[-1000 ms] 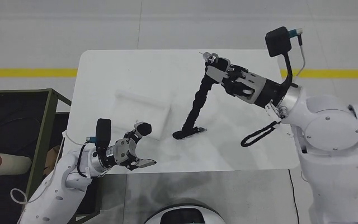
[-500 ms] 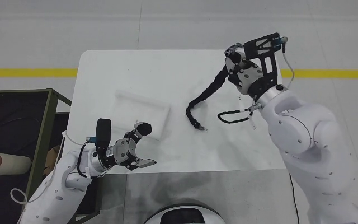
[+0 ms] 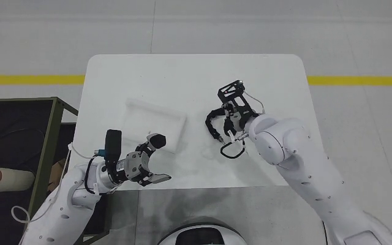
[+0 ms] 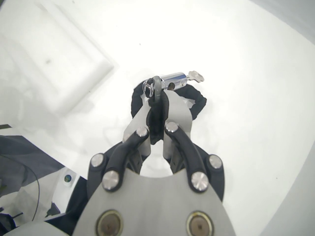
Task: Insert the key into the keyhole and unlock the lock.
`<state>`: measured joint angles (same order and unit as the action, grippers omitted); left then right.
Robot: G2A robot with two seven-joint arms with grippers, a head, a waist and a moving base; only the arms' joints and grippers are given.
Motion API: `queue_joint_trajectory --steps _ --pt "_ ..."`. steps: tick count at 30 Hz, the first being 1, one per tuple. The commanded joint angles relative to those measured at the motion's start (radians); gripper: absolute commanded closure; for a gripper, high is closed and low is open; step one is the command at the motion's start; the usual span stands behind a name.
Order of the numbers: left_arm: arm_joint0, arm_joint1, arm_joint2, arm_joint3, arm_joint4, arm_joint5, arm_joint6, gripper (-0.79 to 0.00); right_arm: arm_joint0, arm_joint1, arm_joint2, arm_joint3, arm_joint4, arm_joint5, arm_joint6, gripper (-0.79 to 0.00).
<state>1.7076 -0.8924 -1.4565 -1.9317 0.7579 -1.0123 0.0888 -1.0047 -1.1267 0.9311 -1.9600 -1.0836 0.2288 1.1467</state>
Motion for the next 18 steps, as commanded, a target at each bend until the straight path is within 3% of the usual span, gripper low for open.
queue_joint_trajectory --steps 1,6,12,15,18 --pt "0.0 0.0 0.0 0.0 0.0 0.0 0.0 -0.785 0.008 -0.006 -0.016 0.004 -0.012 0.015 0.002 -0.785" --pt "0.0 0.0 0.0 0.0 0.0 0.0 0.0 -0.785 0.0 -0.007 0.017 -0.047 -0.057 0.031 0.013 -0.785" --pt "0.0 0.0 0.0 0.0 0.0 0.0 0.0 -0.785 -0.059 0.004 0.137 -0.159 -0.139 0.059 -0.105 -0.785" --pt "0.0 0.0 0.0 0.0 0.0 0.0 0.0 -0.784 -0.071 0.005 0.145 -0.17 -0.146 0.063 -0.124 -0.752" --pt "0.0 0.0 0.0 0.0 0.0 0.0 0.0 -0.784 -0.08 0.005 0.151 -0.177 -0.149 0.065 -0.139 -0.782"
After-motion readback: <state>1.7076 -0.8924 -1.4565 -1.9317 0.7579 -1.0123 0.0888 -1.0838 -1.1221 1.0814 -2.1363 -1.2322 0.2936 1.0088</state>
